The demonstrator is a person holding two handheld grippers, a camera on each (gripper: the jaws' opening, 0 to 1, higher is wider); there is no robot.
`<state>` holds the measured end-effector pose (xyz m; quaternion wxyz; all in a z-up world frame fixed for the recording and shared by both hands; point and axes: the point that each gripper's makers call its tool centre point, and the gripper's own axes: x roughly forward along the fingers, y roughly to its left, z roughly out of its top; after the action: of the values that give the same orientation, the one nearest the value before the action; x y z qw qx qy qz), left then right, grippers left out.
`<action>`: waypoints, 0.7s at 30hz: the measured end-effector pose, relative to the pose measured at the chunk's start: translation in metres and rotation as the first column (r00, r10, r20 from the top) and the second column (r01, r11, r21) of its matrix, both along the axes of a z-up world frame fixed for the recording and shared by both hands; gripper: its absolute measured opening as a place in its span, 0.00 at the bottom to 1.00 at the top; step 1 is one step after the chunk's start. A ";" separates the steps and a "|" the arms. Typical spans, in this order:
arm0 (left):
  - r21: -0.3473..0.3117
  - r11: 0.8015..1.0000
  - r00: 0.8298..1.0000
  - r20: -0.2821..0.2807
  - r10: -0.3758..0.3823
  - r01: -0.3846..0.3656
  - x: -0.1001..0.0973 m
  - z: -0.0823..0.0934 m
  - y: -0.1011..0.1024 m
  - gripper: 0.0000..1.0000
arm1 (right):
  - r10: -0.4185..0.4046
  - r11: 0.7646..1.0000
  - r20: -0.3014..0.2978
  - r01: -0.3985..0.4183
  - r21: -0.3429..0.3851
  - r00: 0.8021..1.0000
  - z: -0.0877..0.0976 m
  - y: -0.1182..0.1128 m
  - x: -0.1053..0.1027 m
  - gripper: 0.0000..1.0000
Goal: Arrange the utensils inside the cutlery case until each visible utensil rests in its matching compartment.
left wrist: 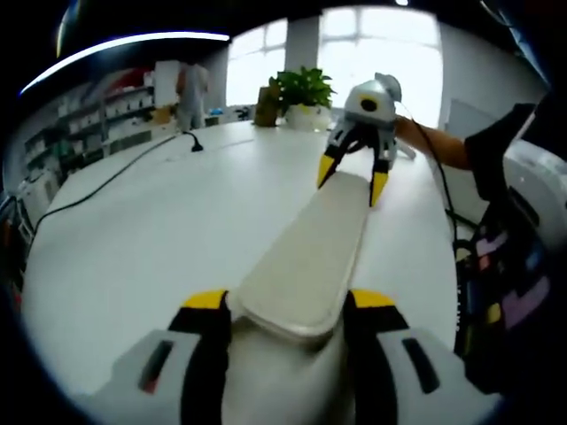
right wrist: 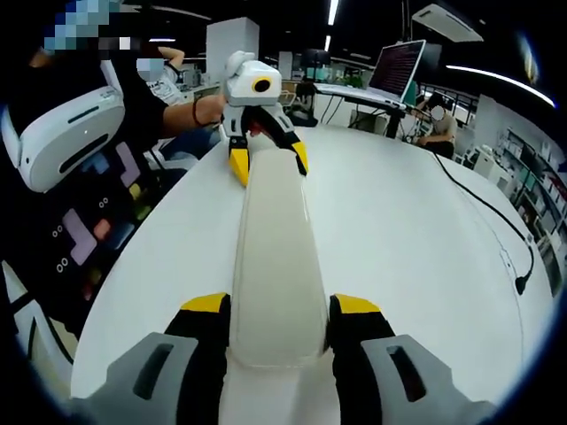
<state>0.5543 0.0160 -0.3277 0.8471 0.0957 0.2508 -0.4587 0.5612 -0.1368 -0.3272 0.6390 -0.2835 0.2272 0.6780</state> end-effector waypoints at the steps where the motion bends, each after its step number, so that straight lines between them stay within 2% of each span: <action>1: 0.001 1.000 1.000 0.002 -0.002 0.002 0.000 0.000 0.000 0.55 | 0.000 1.000 0.001 0.000 0.000 1.000 0.000 0.000 0.000 0.46; 5: 0.004 1.000 1.000 0.007 -0.005 0.005 0.000 0.000 0.000 0.55 | -0.019 1.000 0.004 0.019 0.003 1.000 0.006 -0.004 0.001 0.44; 11: 0.000 1.000 1.000 0.022 -0.019 0.019 0.003 0.000 0.000 0.54 | -0.034 0.999 0.014 0.034 0.035 0.999 0.024 -0.013 0.002 0.41; 13: -0.006 1.000 0.999 0.024 -0.029 0.029 0.004 0.000 -0.001 0.54 | -0.043 0.998 0.014 0.043 0.047 0.999 0.030 -0.015 0.003 0.37; 16: -0.012 0.999 0.999 0.026 -0.037 0.037 0.007 0.000 -0.002 0.54 | -0.057 0.996 -0.001 0.057 0.067 0.998 0.037 -0.016 0.004 0.22; 21: -0.006 0.998 0.998 0.038 -0.059 0.059 0.011 -0.001 -0.005 0.55 | -0.071 0.997 -0.044 0.071 -0.005 0.996 0.032 -0.015 0.000 0.19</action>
<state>0.5649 0.0114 -0.3285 0.8382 0.1085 0.2299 -0.4825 0.5607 -0.1519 -0.2955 0.6572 -0.2614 0.2523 0.6604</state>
